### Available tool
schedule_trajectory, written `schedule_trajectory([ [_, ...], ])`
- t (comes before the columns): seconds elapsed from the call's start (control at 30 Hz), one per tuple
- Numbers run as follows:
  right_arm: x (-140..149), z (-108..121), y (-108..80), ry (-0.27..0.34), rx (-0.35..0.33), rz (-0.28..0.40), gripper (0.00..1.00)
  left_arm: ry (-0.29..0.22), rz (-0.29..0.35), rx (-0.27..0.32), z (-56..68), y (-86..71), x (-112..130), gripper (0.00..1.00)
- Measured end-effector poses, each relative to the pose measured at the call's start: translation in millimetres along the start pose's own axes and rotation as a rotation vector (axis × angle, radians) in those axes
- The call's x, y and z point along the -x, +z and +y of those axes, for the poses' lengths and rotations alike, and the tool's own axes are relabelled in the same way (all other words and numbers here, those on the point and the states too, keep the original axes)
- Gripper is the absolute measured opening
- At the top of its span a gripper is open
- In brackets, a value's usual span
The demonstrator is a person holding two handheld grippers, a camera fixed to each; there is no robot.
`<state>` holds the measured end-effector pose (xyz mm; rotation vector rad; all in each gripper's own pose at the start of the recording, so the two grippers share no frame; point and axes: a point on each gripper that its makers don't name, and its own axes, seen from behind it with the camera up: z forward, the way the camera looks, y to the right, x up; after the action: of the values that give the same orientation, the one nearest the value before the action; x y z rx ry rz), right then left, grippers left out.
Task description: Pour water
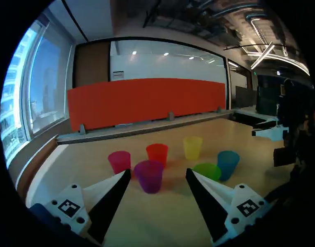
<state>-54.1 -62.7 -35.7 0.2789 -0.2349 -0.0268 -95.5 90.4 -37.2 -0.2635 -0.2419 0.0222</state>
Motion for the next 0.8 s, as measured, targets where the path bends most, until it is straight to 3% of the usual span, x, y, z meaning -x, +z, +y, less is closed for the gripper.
schedule_trajectory([
  [0.2,-20,20,-0.6,0.045,0.118,0.102,1.00,-0.037,0.091,-0.083,-12.1,-4.5,-12,1.00],
  [0.37,-40,36,-8.4,0.088,0.207,0.189,1.00,-0.046,0.127,-0.143,-25.6,-5.4,-11,1.00],
  [0.6,-58,53,-21.1,0.061,0.307,0.259,1.00,-0.025,0.145,-0.218,-41.4,-2.8,-7,1.00],
  [0.8,-56,58,-25.3,0.053,0.356,0.275,1.00,0.007,0.181,-0.261,-45.6,-1.1,-16,1.00],
])
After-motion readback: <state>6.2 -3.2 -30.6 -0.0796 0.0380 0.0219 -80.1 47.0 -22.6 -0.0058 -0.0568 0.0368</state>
